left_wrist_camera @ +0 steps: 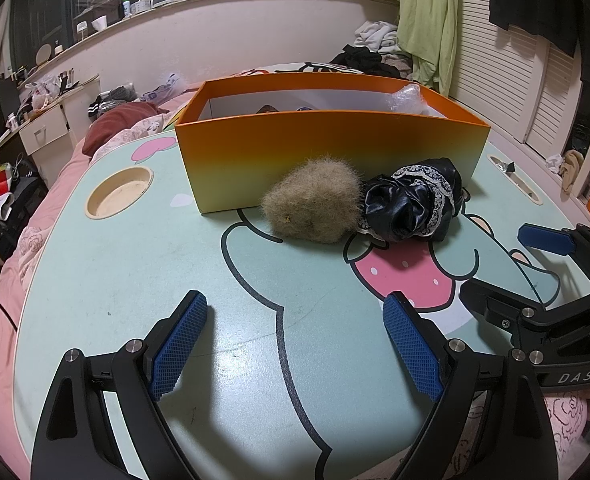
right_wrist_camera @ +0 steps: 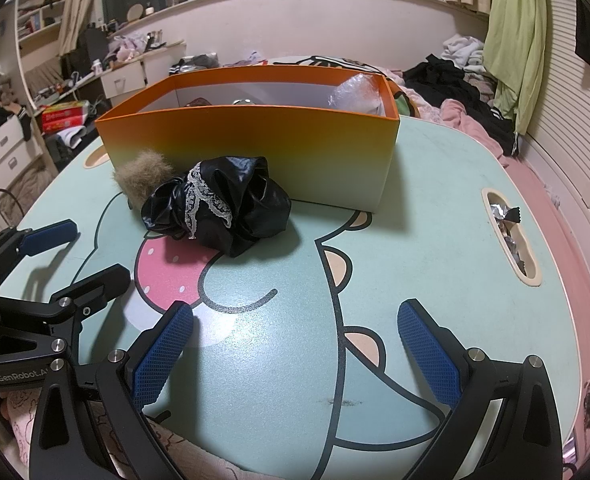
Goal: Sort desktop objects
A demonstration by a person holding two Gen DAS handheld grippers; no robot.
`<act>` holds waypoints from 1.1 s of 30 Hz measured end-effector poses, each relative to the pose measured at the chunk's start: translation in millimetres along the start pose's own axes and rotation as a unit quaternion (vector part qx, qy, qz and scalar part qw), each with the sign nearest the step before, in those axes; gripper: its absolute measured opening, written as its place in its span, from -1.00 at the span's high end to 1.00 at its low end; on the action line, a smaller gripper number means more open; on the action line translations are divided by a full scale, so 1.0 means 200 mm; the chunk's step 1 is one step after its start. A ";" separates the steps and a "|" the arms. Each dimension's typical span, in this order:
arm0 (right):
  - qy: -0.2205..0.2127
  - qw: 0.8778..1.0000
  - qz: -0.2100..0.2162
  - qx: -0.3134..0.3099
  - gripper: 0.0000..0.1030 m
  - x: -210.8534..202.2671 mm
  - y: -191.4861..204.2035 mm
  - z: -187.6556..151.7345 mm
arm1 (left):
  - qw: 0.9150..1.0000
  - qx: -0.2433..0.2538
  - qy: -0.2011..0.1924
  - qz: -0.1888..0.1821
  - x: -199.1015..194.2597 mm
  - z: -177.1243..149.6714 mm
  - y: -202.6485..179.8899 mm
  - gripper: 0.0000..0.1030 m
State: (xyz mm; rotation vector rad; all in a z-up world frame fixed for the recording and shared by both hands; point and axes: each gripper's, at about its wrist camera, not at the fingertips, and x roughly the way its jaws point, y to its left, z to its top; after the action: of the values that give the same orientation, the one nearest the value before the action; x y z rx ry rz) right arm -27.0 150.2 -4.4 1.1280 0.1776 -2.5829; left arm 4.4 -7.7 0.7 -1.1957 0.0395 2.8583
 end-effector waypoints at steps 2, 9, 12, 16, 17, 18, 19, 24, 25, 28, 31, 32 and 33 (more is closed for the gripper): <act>0.000 1.000 0.000 0.000 -0.99 0.00 0.00 0.00 | 1.000 0.000 0.000 0.000 0.00 0.00 0.00 -0.74; 0.000 1.000 0.000 0.000 -0.99 0.00 0.00 0.00 | 1.000 0.000 0.000 0.000 0.00 0.00 0.00 -0.74; 0.000 1.000 0.000 0.000 -0.99 0.00 0.00 0.00 | 1.000 0.000 0.000 0.000 0.00 0.00 0.00 -0.74; 0.000 1.000 -0.001 0.000 -0.99 0.00 0.00 0.00 | 1.000 0.000 0.000 0.000 0.00 0.00 0.00 -0.74; 0.000 1.000 -0.001 0.000 -0.99 0.00 0.00 0.00 | 1.000 0.000 0.000 0.000 0.00 0.00 0.00 -0.74; 0.000 1.000 -0.001 0.000 -0.99 0.00 0.00 0.00 | 1.000 0.000 0.000 0.000 0.00 0.00 0.00 -0.74; 0.000 1.000 -0.001 0.000 -0.99 -0.01 0.00 0.00 | 1.000 0.000 0.000 0.000 0.00 0.00 0.00 -0.74; 0.000 1.000 -0.001 0.000 -0.99 0.00 0.00 0.00 | 1.000 0.000 0.000 0.000 0.00 0.00 0.00 -0.74; 0.000 1.000 -0.001 0.000 -0.99 0.00 0.00 0.00 | 1.000 0.000 0.000 0.000 0.00 0.00 0.00 -0.74; 0.000 1.000 -0.001 0.000 -0.99 0.00 0.00 0.00 | 1.000 0.000 0.000 0.000 0.00 0.00 0.00 -0.74; 0.000 1.000 -0.002 0.000 -0.99 -0.01 0.00 0.00 | 1.000 0.000 0.000 0.000 0.00 0.00 0.00 -0.74; -0.001 1.000 -0.001 0.000 -0.99 -0.01 0.00 -0.01 | 1.000 0.000 0.000 0.000 0.00 0.00 0.00 -0.74; -0.004 1.000 0.002 0.002 -0.99 -0.01 0.00 -0.01 | 1.000 0.001 0.000 -0.001 0.00 0.00 0.00 -0.74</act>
State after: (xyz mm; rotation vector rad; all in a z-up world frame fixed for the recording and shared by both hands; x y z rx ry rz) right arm -25.0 151.7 -3.6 1.1181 0.1677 -2.5841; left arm 5.0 -8.0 0.8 -1.1944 0.0411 2.8567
